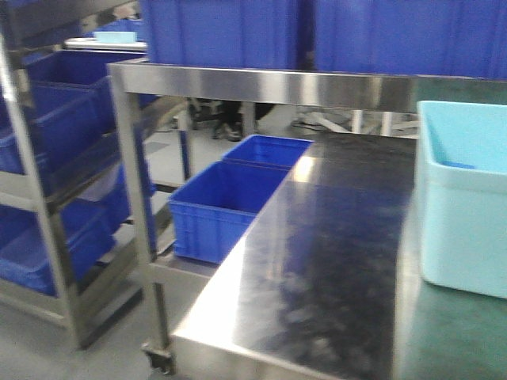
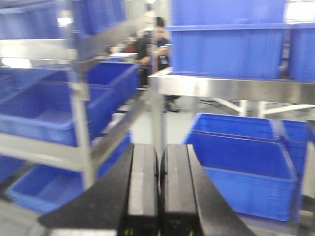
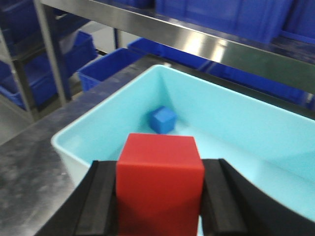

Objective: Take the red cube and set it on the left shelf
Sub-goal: 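Drive the base to the shelf of blue crates holding the red cube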

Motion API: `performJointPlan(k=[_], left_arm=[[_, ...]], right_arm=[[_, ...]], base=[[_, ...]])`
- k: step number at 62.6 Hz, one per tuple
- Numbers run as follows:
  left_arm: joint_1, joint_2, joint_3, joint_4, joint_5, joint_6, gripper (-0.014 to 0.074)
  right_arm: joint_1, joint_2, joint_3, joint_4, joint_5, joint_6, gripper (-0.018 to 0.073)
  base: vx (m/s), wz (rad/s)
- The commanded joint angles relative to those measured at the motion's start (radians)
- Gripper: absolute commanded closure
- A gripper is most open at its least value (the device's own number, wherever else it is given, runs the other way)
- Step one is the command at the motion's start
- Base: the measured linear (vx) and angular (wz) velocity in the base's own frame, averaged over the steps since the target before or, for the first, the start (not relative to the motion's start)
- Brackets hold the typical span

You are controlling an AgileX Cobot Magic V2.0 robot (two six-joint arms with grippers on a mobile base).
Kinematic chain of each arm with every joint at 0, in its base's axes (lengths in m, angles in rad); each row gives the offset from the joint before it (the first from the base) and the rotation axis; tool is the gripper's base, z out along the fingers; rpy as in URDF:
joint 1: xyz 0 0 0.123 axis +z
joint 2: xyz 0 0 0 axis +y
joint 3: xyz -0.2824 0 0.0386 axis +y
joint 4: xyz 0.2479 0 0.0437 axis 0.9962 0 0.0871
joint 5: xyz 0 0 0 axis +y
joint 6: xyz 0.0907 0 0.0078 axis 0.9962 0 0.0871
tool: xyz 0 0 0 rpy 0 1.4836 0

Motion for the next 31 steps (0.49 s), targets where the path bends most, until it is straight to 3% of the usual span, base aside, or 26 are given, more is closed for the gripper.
performJointPlan(k=[1, 31], left_arm=[[-0.004, -0.013, 0.024, -0.005, -0.084, -0.005, 0.0506], [-0.004, -0.013, 0.024, -0.005, -0.084, -0.005, 0.0506]], right_arm=[[0.000, 0.012, -0.026, -0.035, -0.075, -0.007, 0.0368], [0.000, 0.012, -0.026, -0.035, -0.075, -0.007, 0.0368]], base=[[-0.08, 0.50], [-0.17, 0.64]])
